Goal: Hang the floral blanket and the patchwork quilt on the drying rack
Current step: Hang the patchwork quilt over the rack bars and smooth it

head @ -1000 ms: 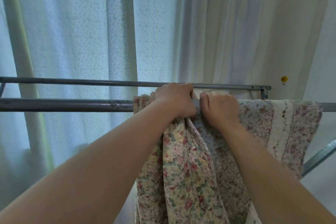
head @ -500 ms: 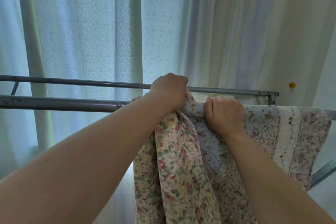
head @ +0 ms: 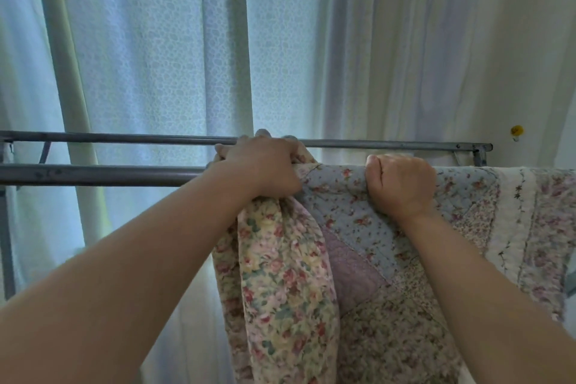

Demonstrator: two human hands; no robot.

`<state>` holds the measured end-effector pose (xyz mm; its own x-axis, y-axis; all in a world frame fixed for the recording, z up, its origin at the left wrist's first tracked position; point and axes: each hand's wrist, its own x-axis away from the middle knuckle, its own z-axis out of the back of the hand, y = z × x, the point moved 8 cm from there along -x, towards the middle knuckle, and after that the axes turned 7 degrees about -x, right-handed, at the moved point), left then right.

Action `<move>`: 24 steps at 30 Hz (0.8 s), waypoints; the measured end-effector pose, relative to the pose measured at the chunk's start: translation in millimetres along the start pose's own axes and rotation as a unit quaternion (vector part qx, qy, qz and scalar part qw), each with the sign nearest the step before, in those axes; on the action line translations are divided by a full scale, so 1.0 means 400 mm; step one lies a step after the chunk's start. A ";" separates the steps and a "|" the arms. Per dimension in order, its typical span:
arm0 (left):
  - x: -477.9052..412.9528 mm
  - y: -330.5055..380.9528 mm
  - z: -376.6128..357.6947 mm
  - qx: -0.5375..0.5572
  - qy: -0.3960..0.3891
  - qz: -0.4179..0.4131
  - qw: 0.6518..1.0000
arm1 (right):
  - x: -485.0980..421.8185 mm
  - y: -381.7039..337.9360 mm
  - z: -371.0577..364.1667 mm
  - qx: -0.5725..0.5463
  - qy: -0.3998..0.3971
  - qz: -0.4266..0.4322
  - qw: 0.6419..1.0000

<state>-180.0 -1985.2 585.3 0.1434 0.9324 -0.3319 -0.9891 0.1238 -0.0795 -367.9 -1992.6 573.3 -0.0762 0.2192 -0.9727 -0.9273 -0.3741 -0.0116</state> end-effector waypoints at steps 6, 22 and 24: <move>0.001 0.004 -0.013 -0.061 -0.030 -0.014 0.998 | -0.027 -0.050 -0.017 0.016 -0.070 -0.029 0.997; -0.034 -0.004 0.048 -0.040 0.070 -0.036 0.996 | -0.013 -0.203 -0.055 -0.022 -0.017 0.040 0.999; -0.031 -0.022 0.060 -0.038 0.098 -0.016 0.994 | -0.014 -0.206 -0.053 -0.022 -0.015 0.042 0.999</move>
<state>-173.8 -1989.7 612.5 0.1861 0.8433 -0.5042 -0.9796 0.1195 -0.1617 -283.4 -1982.1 574.9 -0.1637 0.2119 -0.9635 -0.9006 -0.4307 0.0583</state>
